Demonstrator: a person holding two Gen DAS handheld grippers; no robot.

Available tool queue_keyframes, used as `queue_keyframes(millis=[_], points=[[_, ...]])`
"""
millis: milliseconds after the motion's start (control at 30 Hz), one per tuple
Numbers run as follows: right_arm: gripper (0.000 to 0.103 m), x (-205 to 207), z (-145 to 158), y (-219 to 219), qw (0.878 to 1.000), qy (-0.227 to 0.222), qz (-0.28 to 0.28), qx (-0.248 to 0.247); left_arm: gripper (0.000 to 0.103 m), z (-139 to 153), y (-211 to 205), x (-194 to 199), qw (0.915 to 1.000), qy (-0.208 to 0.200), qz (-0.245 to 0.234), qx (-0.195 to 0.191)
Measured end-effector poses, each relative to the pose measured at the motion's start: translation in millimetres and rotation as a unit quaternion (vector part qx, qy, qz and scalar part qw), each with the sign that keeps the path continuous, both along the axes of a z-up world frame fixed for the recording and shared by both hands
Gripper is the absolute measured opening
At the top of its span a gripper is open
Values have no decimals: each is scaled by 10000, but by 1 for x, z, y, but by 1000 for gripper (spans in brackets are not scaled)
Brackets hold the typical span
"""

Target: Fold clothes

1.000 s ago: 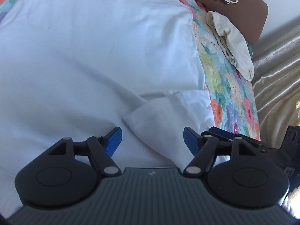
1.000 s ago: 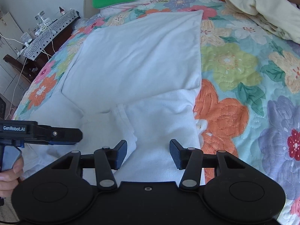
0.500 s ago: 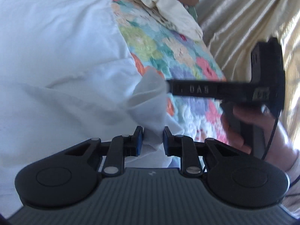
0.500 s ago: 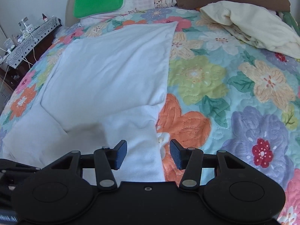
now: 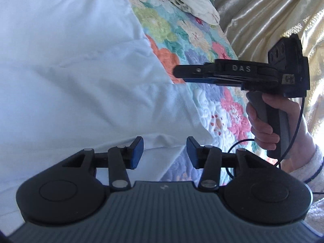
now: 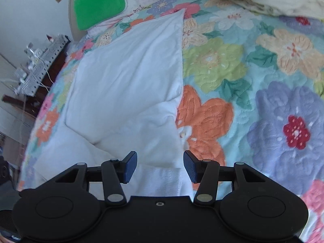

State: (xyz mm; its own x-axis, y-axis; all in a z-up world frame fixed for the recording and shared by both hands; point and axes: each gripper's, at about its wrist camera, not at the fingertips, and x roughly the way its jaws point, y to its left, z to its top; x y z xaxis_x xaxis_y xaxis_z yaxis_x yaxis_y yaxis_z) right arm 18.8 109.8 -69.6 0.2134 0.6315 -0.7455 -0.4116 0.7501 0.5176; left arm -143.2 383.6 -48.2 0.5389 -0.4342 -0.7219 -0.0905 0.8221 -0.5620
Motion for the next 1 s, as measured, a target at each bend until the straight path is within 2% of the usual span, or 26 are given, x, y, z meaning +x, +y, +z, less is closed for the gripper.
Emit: queue_keyframes(millis=[67,133,200,267,300,333,367,433,500,600,633,667,700,767,800,867,933,1000], points=[[56,3,-3,-6,9999,123,-94,6,51,5,31,-9,9979,-53,635,117],[56,-1,-3,-8,9999,136,-34,-75,55,0,63,-15,9908,165,1338,153],[56,-9,-3,-8,9998,143,132,-98,56,-12,90,-20,9781,611,1974,236],[56,-23,-3,-5,9992,19,376,-113,56,-30,110,-24,9625,1185,2412,359],[56,-30,-4,-2,9987,-103,479,-163,54,-34,118,-30,9574,1200,2625,94],[52,-37,-4,1,9978,-242,575,-226,55,-38,127,-36,9516,1172,2834,-220],[36,-43,-4,5,9966,-380,671,-289,55,-40,133,-41,9456,1145,3004,-492],[9,-49,2,17,9909,-809,956,-491,56,-38,142,-46,9394,1077,3186,-660],[7,-55,13,26,9820,-1365,1145,-631,56,-39,147,-50,9341,1074,3364,-533],[6,-56,36,36,9763,-1825,1114,-335,56,-38,160,-62,9208,1028,3708,-642],[6,-56,44,39,9741,-1967,1095,-222,55,-36,163,-66,9147,1024,3867,-569],[3,-56,52,41,9703,-2151,1089,-178,54,-31,165,-68,9102,1051,3997,-277],[3,-57,61,43,9659,-2346,1085,-154,55,-20,168,-72,9053,1073,4102,249],[2,-58,78,46,9558,-2734,1078,-106,55,-5,178,-84,8941,1087,4236,964],[2,-59,86,48,9501,-2926,1073,-82,55,0,183,-90,8904,1068,4292,1075],[2,-56,86,52,9469,-2991,1150,-275,56,2,200,-107,8868,957,4447,816],[3,-48,72,49,9583,-2575,1169,-403,56,-3,215,-125,8831,906,4584,411],[8,-41,56,45,9698,-2099,1146,-484,56,-10,221,-134,8810,868,4649,150]])
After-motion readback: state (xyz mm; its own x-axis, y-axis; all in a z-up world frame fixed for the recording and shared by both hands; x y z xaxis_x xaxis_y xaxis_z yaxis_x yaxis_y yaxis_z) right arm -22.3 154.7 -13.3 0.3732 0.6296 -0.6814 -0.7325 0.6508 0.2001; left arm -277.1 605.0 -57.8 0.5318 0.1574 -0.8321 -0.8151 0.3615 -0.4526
